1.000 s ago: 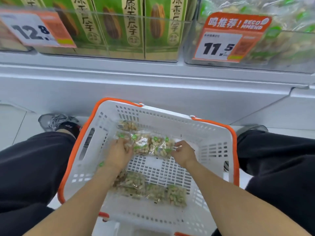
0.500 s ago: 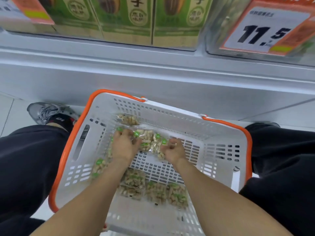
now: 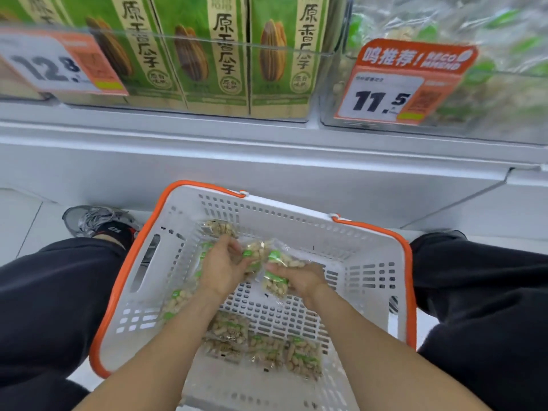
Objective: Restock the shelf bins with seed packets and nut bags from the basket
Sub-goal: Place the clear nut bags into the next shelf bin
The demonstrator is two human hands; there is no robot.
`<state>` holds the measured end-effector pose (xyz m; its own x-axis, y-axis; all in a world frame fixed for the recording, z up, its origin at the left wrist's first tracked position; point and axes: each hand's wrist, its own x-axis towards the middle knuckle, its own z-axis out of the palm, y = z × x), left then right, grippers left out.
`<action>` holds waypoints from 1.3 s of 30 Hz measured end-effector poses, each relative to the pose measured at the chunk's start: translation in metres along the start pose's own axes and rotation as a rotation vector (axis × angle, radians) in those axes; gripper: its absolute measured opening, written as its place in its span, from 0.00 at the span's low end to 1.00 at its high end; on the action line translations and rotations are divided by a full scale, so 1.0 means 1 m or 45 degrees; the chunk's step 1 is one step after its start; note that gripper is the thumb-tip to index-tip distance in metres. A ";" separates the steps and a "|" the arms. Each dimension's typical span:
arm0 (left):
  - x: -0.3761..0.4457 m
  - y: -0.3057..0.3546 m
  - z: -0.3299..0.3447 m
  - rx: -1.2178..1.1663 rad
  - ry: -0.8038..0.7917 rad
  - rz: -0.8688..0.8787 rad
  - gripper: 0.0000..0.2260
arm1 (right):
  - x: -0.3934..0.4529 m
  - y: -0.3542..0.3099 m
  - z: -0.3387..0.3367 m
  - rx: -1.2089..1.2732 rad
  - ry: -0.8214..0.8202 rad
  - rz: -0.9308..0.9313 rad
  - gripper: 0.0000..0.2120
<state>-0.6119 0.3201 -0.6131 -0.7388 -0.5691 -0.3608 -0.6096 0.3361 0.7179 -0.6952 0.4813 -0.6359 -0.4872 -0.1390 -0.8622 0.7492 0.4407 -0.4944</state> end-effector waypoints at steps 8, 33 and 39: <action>0.007 0.080 -0.083 -0.096 -0.154 0.231 0.09 | -0.066 -0.099 -0.018 -0.250 -0.453 -0.556 0.31; -0.026 0.269 -0.165 -0.828 -0.638 0.471 0.23 | -0.253 -0.248 -0.076 -0.584 0.105 -1.432 0.31; -0.030 0.288 -0.145 -0.768 -0.454 0.672 0.17 | -0.244 -0.254 -0.088 -0.483 0.292 -1.610 0.37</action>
<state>-0.7232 0.3253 -0.3091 -0.9887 -0.1490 0.0150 0.0185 -0.0221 0.9996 -0.8061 0.4814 -0.2897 -0.8402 -0.4968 0.2175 -0.4205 0.3436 -0.8397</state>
